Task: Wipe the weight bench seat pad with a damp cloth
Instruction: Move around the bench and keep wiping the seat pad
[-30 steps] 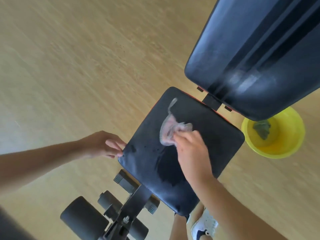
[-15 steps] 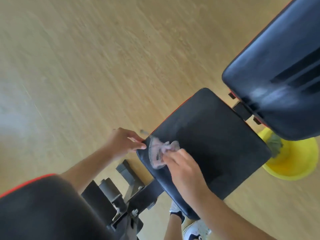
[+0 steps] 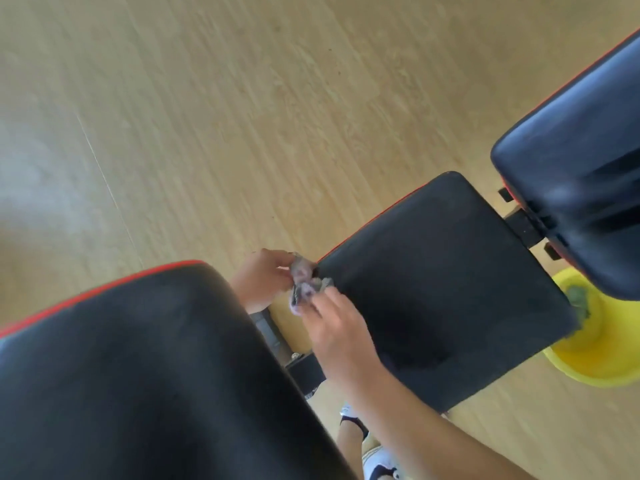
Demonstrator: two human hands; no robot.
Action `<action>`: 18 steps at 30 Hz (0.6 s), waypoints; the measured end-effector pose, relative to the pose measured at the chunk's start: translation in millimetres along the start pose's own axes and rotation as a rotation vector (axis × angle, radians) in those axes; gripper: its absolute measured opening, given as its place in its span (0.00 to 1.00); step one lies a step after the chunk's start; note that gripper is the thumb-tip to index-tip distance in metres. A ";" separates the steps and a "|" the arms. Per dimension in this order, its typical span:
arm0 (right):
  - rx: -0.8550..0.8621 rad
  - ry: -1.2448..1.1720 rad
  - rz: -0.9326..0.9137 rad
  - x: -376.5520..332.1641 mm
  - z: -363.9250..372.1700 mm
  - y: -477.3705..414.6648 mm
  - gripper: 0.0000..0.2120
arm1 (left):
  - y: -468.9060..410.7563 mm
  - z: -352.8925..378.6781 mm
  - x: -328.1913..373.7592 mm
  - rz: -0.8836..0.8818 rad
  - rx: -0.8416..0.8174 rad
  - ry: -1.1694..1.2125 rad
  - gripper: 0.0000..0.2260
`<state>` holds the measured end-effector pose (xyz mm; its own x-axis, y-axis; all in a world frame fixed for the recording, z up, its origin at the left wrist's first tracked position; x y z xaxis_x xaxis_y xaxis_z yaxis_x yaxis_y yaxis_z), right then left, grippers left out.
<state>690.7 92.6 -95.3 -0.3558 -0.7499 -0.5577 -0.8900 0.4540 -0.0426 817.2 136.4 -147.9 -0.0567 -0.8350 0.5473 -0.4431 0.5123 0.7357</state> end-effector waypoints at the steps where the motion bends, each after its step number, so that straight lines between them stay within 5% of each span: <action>1: -0.058 -0.007 -0.093 -12.6 5.4 21.1 0.10 | 2.0 0.2 -1.6 -0.014 0.010 0.029 0.13; 4: -0.217 -0.025 -0.165 3.6 -19.0 53.4 0.09 | 6.6 1.3 -5.0 -0.005 0.077 0.045 0.13; 9: 0.208 0.153 0.391 138.3 -108.0 -36.6 0.14 | 5.6 1.9 -2.4 0.016 0.081 0.026 0.11; 11: 0.244 0.164 0.458 133.4 -97.0 -65.0 0.12 | 6.4 1.5 -0.3 0.017 0.075 0.004 0.11; 18: -0.129 -0.006 -0.083 28.1 -22.5 52.5 0.11 | 8.5 0.0 15.0 0.108 0.102 -0.206 0.10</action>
<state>627.6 84.6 -94.5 -0.2776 -0.7794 -0.5617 -0.9459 0.3240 0.0179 812.6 128.3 -133.5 -0.2852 -0.8052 0.5198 -0.5123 0.5865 0.6274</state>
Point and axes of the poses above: each hand's wrist, its own y-axis away from the middle knuckle, its own z-axis out of the palm, x = y × z, the point moved 9 cm from there along -y, towards the middle knuckle, and after that the axes turned 4 degrees about z, right-handed, at the moved point
